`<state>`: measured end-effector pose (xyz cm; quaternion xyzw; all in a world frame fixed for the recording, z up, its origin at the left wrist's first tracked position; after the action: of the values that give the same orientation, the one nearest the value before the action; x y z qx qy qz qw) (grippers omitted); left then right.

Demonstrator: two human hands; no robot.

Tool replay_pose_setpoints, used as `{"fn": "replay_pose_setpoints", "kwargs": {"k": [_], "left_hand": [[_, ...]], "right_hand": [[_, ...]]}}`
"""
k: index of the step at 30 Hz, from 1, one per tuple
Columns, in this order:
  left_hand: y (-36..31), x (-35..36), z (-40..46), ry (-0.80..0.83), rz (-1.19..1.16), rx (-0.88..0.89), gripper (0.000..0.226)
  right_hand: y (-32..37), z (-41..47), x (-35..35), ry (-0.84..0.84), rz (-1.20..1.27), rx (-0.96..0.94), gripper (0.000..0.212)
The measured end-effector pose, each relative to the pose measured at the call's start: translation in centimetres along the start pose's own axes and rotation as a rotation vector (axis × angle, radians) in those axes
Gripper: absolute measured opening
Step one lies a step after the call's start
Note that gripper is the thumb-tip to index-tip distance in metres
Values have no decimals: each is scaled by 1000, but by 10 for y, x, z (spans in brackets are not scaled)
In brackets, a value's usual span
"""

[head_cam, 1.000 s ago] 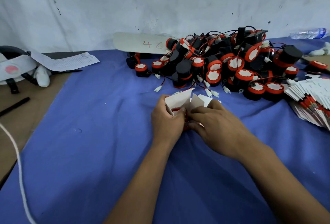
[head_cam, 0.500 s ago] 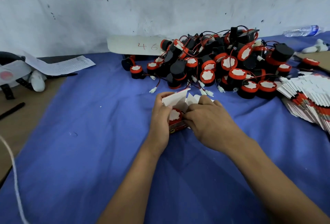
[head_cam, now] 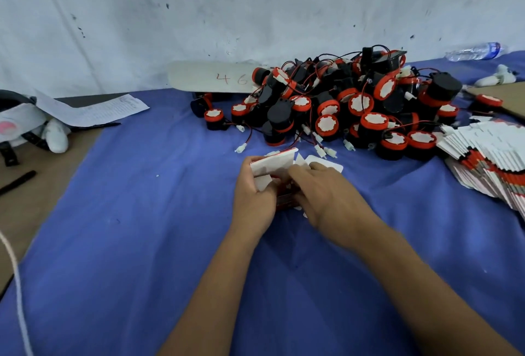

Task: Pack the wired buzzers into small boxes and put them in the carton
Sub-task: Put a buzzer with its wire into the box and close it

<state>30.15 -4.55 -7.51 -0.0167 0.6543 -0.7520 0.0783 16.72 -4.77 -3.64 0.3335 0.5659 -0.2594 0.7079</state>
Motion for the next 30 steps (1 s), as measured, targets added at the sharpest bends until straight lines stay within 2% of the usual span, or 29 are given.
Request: {"fn": "replay_pose_setpoints", "kwargs": {"k": [3, 5, 7, 9, 10, 20, 25, 30], "left_hand": [[1, -2, 2, -8, 6, -2, 41], [-1, -3, 3, -14, 18, 5, 41], [-3, -4, 3, -19, 37, 14, 39], [-4, -4, 3, -20, 57, 20, 37], [-5, -4, 3, -21, 62, 22, 37], [1, -4, 4, -38, 89, 44, 41], [-3, -1, 1, -9, 238, 181, 76], [-18, 3, -7, -137, 477, 390, 72]], "right_hand": [[1, -3, -4, -142, -76, -11, 46], [1, -6, -8, -252, -26, -58, 46], [-2, -8, -9, -312, 92, -109, 56], [-8, -10, -8, -325, 277, -102, 72], [-11, -10, -7, -334, 365, -81, 73], [-27, -12, -6, -454, 695, 76, 43], [-29, -10, -2, -558, 662, 120, 31], [-34, -7, 2, -591, 779, 163, 28]]}}
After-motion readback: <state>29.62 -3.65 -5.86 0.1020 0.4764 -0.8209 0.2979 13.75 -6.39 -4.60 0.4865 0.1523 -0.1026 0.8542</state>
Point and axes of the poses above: each hand's wrist, its own z-axis towards the middle knuckle, its own x-axis out of the palm, y = z × x, the point moved 6 cm from there along z, towards the middle knuckle, and after that the axes turned 11 degrees about y, right-handed, at the moved point
